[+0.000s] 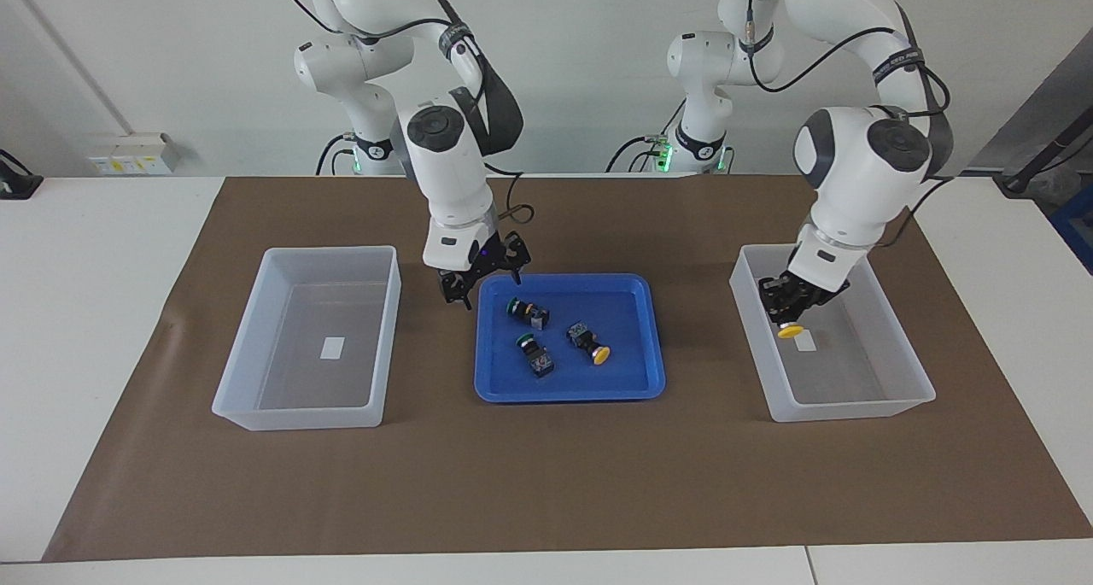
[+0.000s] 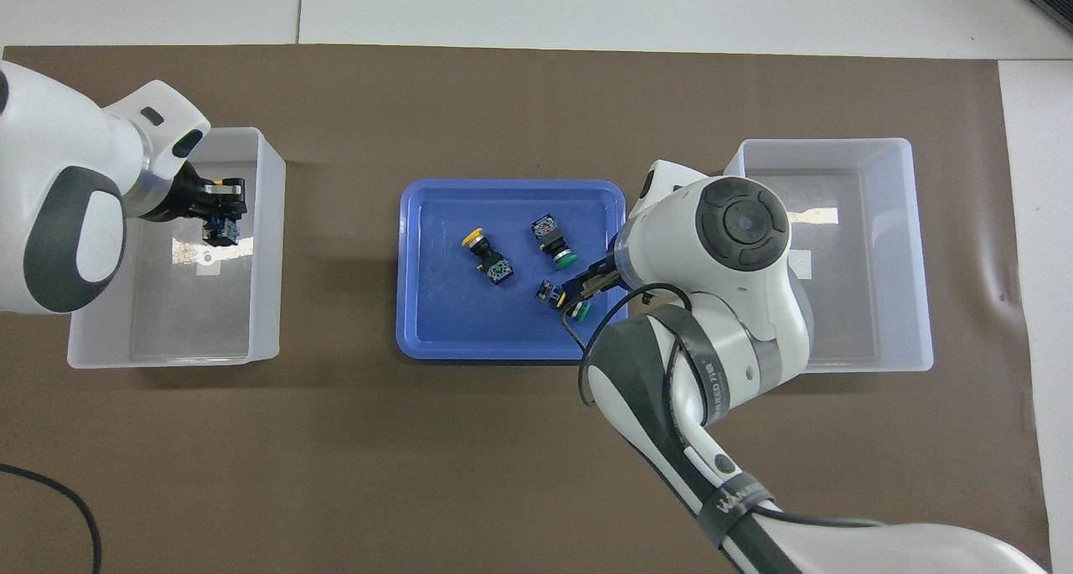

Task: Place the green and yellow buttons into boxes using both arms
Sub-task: 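Carry the button to the box while the right gripper reaches the tray, then release the button in the box while the right gripper grasps a green one, then lift the green button with the right gripper while the left gripper grasps another, then release the green button in the box while the left gripper carries its button, then release the left gripper's button while the right gripper grasps another green button, then carry the green button into the box with the right gripper and release, then grasp the last yellow button with the left gripper while the right gripper withdraws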

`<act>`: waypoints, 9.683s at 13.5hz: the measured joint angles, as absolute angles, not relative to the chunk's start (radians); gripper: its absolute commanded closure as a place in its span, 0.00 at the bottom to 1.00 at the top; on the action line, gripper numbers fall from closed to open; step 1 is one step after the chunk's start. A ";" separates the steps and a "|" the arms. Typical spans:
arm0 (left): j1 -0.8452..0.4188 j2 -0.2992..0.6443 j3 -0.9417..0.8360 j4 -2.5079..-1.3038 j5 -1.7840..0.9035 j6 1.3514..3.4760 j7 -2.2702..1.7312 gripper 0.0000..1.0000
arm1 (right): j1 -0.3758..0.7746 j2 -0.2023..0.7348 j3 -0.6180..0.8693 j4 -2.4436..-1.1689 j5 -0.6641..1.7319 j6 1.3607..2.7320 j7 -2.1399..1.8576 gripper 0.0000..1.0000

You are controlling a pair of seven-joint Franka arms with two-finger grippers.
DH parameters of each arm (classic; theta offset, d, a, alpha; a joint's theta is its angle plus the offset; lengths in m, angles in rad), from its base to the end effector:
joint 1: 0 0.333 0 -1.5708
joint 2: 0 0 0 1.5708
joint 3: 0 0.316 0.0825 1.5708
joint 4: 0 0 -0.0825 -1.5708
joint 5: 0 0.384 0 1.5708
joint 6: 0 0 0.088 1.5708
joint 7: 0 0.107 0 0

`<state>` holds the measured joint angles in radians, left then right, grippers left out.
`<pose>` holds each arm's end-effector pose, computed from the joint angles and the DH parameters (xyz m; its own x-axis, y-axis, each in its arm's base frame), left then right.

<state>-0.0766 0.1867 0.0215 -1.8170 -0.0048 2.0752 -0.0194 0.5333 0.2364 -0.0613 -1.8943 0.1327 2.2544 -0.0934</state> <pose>0.6173 -0.0350 0.4416 0.9969 -0.0339 0.0715 -0.0341 -0.9994 0.0017 0.5533 0.2886 0.3919 0.8773 0.4622 0.1289 0.4743 -0.8761 -0.0863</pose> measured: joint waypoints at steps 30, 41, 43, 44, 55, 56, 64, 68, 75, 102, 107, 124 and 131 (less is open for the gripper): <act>-0.529 0.206 -0.017 -1.984 -0.007 2.469 -1.249 0.18 | 0.372 0.037 -0.096 -1.976 0.129 2.067 -0.126 1.00; -0.574 0.387 -0.016 -1.996 -0.007 2.748 -1.419 0.26 | 0.070 0.213 -0.099 -2.005 0.045 2.322 -0.703 1.00; -0.587 0.408 -0.015 -1.996 -0.007 2.759 -1.419 0.41 | 0.069 0.255 -0.099 -2.010 0.036 2.384 -0.704 0.74; -0.594 0.413 -0.013 -1.996 -0.007 2.762 -1.419 0.58 | 0.069 0.273 -0.099 -2.014 0.034 2.411 -0.704 0.38; -0.566 0.393 0.011 -1.817 0.059 2.365 -1.304 1.00 | 0.064 0.175 -0.057 -1.917 0.036 2.232 -0.687 0.00; -0.537 0.370 0.013 -1.800 0.059 2.316 -1.242 1.00 | 0.069 0.158 -0.038 -1.898 0.039 2.202 -0.647 0.00; -0.263 0.214 0.016 -1.785 0.052 2.048 -0.657 1.00 | 0.339 0.222 0.046 -1.885 0.096 2.355 -0.193 0.00; -0.257 0.214 0.007 -1.785 0.052 2.044 -0.635 1.00 | 0.423 0.347 0.046 -1.887 0.097 2.535 -0.179 0.00; -0.241 0.214 0.017 -1.785 0.052 2.044 -0.554 1.00 | 0.486 0.456 0.045 -1.887 0.097 2.651 -0.179 0.90; -0.102 0.231 -0.001 -1.736 0.051 1.991 -0.164 0.00 | -0.039 0.106 0.015 -2.130 0.094 2.283 -0.698 0.83; -0.307 0.231 -0.011 -1.812 0.051 2.127 -0.672 0.01 | -0.042 0.106 0.024 -2.206 0.094 2.341 -0.704 0.00; -0.507 0.364 -0.008 -2.033 0.050 2.746 -1.431 0.11 | 0.008 0.020 0.033 -1.928 0.008 2.065 -0.076 0.00; -0.515 0.380 -0.010 -2.035 0.050 2.766 -1.436 0.50 | 0.043 0.003 0.035 -1.652 0.002 1.690 0.077 0.00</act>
<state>-0.5151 0.3801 -0.0097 -2.0353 0.0502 2.7661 -1.4361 0.0431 0.0028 0.0350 -1.6521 0.0017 1.6905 0.0768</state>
